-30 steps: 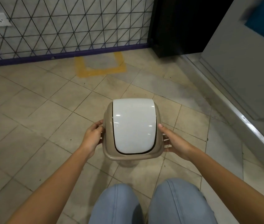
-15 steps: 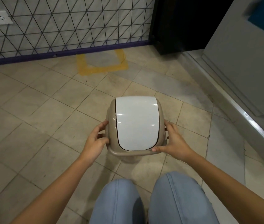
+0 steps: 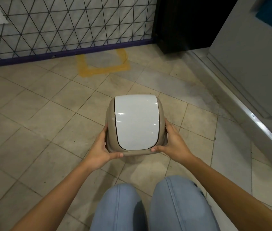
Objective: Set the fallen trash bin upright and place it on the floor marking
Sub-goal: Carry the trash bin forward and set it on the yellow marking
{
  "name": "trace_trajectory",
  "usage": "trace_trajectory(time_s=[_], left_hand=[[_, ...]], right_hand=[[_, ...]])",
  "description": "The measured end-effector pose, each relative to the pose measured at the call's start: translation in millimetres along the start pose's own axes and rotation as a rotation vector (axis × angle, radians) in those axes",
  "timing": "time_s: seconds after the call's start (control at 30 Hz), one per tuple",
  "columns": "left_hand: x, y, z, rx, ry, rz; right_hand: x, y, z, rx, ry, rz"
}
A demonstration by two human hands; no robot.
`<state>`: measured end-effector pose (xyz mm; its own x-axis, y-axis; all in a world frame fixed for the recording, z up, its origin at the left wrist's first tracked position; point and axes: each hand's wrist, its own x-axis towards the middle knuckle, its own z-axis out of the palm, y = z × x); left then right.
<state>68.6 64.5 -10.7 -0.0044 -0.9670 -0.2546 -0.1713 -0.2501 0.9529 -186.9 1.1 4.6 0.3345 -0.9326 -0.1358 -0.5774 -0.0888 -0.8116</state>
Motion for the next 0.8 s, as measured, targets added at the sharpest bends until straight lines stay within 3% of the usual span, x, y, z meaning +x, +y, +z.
trace_trajectory(time_s=[0.8], left_hand=[[68,21,-11,-0.085,0.072,-0.066]], right_hand=[[85,-8,-6,0.047,-0.019,0.000]])
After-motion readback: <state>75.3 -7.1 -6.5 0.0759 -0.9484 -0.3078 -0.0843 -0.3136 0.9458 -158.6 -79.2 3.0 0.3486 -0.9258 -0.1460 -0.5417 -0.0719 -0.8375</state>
